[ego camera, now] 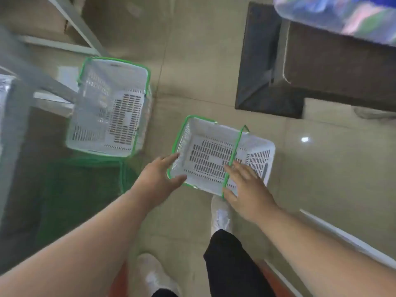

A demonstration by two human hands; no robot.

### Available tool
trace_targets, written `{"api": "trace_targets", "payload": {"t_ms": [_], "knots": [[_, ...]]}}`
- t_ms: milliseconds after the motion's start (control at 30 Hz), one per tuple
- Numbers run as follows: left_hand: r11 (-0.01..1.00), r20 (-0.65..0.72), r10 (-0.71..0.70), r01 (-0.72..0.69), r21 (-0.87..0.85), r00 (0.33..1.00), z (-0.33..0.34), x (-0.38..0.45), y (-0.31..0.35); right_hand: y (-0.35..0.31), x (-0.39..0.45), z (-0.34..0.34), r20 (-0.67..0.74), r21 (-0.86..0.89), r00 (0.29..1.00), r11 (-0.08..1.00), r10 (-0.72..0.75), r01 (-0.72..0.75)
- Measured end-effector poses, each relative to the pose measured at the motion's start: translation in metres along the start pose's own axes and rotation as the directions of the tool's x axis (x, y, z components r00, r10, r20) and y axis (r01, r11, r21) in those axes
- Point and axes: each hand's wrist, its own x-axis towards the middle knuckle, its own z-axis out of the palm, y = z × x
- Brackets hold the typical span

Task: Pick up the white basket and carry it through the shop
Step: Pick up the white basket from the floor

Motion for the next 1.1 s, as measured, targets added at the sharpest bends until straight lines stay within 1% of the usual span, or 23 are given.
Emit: {"api": "trace_targets", "payload": {"t_ms": [33, 67, 100, 167, 233, 300, 333, 400, 467, 500, 533, 567, 633, 667, 700, 767, 800, 833, 900, 1000, 1100], "knots": [[1.0, 0.028, 0.023, -0.023, 0.008, 0.999, 0.018, 0.02, -0.008, 0.006, 0.019, 0.016, 0.051, -0.09, 0.997, 0.994, -0.062, 0.066], [0.999, 0.08, 0.013, -0.016, 0.035, 0.997, 0.033, 0.038, -0.015, 0.011, 0.038, 0.028, 0.108, -0.171, 0.989, 0.978, -0.099, 0.117], [0.998, 0.121, 0.003, -0.011, 0.064, 0.993, 0.044, 0.055, -0.021, 0.013, 0.054, 0.037, 0.159, -0.242, 0.981, 0.959, -0.112, 0.149], [0.989, 0.173, -0.018, -0.007, 0.145, 0.985, 0.063, 0.083, -0.028, 0.016, 0.074, 0.044, 0.202, -0.356, 0.978, 0.925, -0.062, 0.132], [0.977, 0.2, -0.053, 0.01, 0.213, 0.978, 0.075, 0.101, -0.029, 0.028, 0.075, 0.046, 0.165, -0.486, 0.986, 0.869, -0.015, 0.095], [0.973, 0.207, -0.076, 0.027, 0.229, 0.975, 0.081, 0.113, -0.027, 0.045, 0.065, 0.043, 0.049, -0.525, 0.999, 0.851, 0.013, 0.015], [0.972, 0.205, -0.088, 0.039, 0.233, 0.975, 0.083, 0.119, -0.026, 0.058, 0.057, 0.042, -0.028, -0.496, 0.999, 0.867, 0.04, -0.048], [0.974, 0.192, -0.09, 0.046, 0.223, 0.977, 0.088, 0.129, -0.028, 0.091, 0.041, 0.043, -0.097, -0.4, 0.987, 0.903, 0.131, -0.159], [0.971, 0.169, -0.103, 0.061, 0.233, 0.98, 0.091, 0.14, -0.031, 0.126, 0.034, 0.046, -0.042, -0.265, 0.958, 0.921, 0.285, -0.286], [0.968, 0.151, -0.12, 0.081, 0.239, 0.981, 0.093, 0.146, -0.032, 0.14, 0.036, 0.047, -0.007, -0.152, 0.932, 0.921, 0.362, -0.359], [0.964, 0.125, -0.139, 0.105, 0.243, 0.982, 0.093, 0.152, -0.033, 0.151, 0.04, 0.048, -0.001, -0.022, 0.898, 0.898, 0.439, -0.439], [0.961, 0.1, -0.16, 0.132, 0.243, 0.982, 0.094, 0.159, -0.035, 0.16, 0.047, 0.05, -0.027, 0.115, 0.86, 0.857, 0.509, -0.503], [0.955, 0.062, -0.205, 0.186, 0.233, 0.977, 0.095, 0.171, -0.041, 0.17, 0.066, 0.055, -0.089, 0.329, 0.754, 0.734, 0.651, -0.594], [0.955, 0.058, -0.222, 0.205, 0.214, 0.973, 0.097, 0.176, -0.044, 0.171, 0.076, 0.057, -0.082, 0.412, 0.692, 0.657, 0.717, -0.632], [0.959, 0.067, -0.235, 0.22, 0.179, 0.97, 0.1, 0.18, -0.047, 0.173, 0.088, 0.06, -0.045, 0.486, 0.639, 0.575, 0.768, -0.658], [0.966, 0.101, -0.256, 0.252, 0.056, 0.961, 0.108, 0.184, -0.054, 0.177, 0.109, 0.07, 0.057, 0.619, 0.586, 0.431, 0.808, -0.656], [0.963, 0.096, -0.266, 0.268, -0.005, 0.959, 0.111, 0.185, -0.058, 0.179, 0.118, 0.074, 0.083, 0.668, 0.565, 0.375, 0.821, -0.643], [0.956, 0.082, -0.283, 0.289, -0.061, 0.955, 0.113, 0.184, -0.062, 0.181, 0.125, 0.079, 0.094, 0.699, 0.543, 0.333, 0.834, -0.633], [0.924, 0.049, -0.341, 0.344, -0.166, 0.939, 0.111, 0.178, -0.069, 0.184, 0.132, 0.085, 0.102, 0.729, 0.507, 0.283, 0.856, -0.623], [0.896, 0.053, -0.392, 0.394, -0.204, 0.918, 0.099, 0.159, -0.087, 0.177, 0.135, 0.084, 0.083, 0.726, 0.472, 0.271, 0.878, -0.632], [0.882, 0.023, -0.425, 0.42, -0.212, 0.905, 0.078, 0.127, -0.103, 0.153, 0.131, 0.069, -0.01, 0.714, 0.481, 0.343, 0.877, -0.611]]}}
